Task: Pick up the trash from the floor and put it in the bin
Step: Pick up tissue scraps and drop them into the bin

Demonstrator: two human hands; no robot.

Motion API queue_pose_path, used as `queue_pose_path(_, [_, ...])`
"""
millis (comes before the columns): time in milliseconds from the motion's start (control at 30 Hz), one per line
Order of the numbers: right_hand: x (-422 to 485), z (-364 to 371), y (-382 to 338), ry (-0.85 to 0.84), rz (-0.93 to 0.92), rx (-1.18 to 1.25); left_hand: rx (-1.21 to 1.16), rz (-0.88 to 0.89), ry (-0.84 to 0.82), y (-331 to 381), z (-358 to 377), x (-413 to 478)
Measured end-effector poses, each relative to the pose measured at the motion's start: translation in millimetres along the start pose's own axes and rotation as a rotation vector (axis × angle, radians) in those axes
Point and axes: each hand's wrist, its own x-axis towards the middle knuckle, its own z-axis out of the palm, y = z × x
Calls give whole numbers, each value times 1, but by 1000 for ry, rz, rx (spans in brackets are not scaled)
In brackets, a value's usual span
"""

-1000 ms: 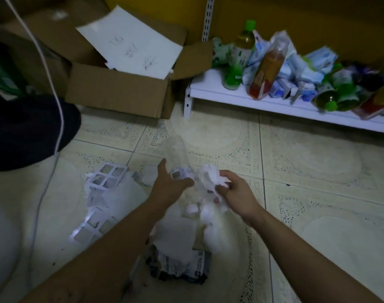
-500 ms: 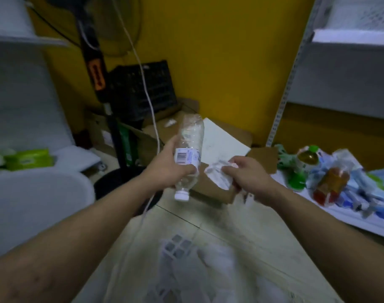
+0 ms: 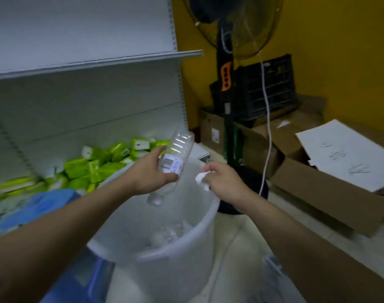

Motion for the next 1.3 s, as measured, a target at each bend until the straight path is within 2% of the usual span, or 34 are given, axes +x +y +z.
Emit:
queue_pose_path(133, [9,31,4,-258,-76,-202,169,-141,-42,-38,-6,-19])
queue_pose_path(233, [4,30,9,-388,-71,-187,241,-175,-100,-47,-4,-29])
queue_pose_path(333, [2,2,11,-264,-55,-160,353,-34,-132,-32,6,-31])
queue_pose_path(500, [-29,-64,42,-158,2,-364,269,219,-109,33,68,-24])
queue_pose_path(633, [-64,-122,87,-104,184,-555,198,403,-193,81,143,-31])
queue_pose_path(733, [-95,-163,122,-119,369,-654,148,448,-312,101,197,-44])
queue_pose_path(900, [-148,-200,164,-93,599,-604,35,312,-569,98,276,-63])
queue_pose_path(1167, [-161,-203,208,-194,661,-769,-19,187,-774,50,354,-66])
queue_pose_path(1300, [-158,-197,244,-275,734,-773,-164,41,-843,31,391,-67])
